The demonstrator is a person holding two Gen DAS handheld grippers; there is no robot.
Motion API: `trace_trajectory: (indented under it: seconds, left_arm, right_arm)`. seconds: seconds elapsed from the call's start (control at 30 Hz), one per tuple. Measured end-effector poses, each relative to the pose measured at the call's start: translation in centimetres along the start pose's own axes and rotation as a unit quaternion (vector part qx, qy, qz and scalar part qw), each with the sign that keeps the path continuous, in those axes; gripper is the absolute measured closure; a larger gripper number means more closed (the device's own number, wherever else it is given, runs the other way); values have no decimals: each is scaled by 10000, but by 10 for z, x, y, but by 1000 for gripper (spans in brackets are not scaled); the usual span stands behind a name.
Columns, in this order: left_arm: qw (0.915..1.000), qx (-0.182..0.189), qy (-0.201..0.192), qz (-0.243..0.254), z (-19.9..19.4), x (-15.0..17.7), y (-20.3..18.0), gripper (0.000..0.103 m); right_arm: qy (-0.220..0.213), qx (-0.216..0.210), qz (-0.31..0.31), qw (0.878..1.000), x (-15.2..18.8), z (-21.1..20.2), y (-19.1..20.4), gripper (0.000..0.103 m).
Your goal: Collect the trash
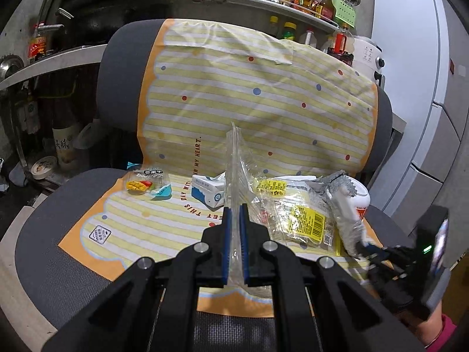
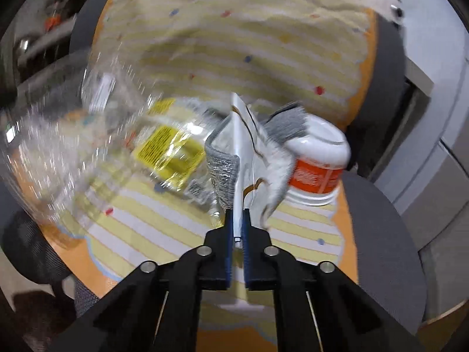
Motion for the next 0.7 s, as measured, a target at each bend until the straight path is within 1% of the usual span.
trace_trajectory:
  seconds: [0.03,0.1,0.2,0.23,0.27,0.3,0.37,0.4,0.43,0.5,0.57,0.67,0.7]
  left_arm:
    - [10000,-1,-4,-8,-1,0,0,99]
    - [10000,-17,-5,-21,-4,0,-1,99]
    - [10000,6,-19,-38,-12,0,-3,99]
    - [10000,23,-8,-50,-15,0,-4,99]
    - [10000,31,0,-49,-16,0,-5,99]
    - [10000,30,7,-33,-19,1,-7,99]
    - [10000,39,3,-14,-22,2,-9,99]
    - [10000,46,-4,-6,-25,3,-11,99]
    - [10000,53,1,-3,-26,3,-12,99]
    - [10000,55,11,28,-28,4,-14,99]
    - [10000,49,11,41,-30,4,-15,99]
    - [10000,53,-15,29,-31,3,-16,99]
    - [10000,55,-20,22,-31,3,-16,99]
  right_arm:
    - [-82,-90,233,9997,-4,-5,-9,98]
    - [-208,-400,760,9961,-13,-13,-27,98]
    - [-303,-737,1299,9883,-23,-23,-49,98]
    - [-231,-883,1334,9869,-24,-24,-50,98]
    - [-85,-1005,1318,9861,-23,-23,-48,92]
    - [220,-1140,1262,9852,-19,-19,-44,92]
    - [384,-1089,1127,9869,-7,-21,-37,94]
    - [404,-984,984,9894,-1,-22,-34,96]
    - [394,-956,941,9902,4,-23,-31,96]
    - [429,-991,1007,9890,12,-23,-29,91]
    - [439,-921,985,9899,16,-23,-31,87]
    - [408,-805,900,9918,16,-24,-35,86]
    - [404,-793,902,9919,16,-25,-37,84]
Point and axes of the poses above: each gripper's, at about its wrist camera, not at the fingertips, and z roughly the way its jaws point, y to its left, x to its underside, the point moved 4 cm from there along z, roughly the way its jaws point, and after that the axes turned 11 degrees about -y, right-handed, at the moved point
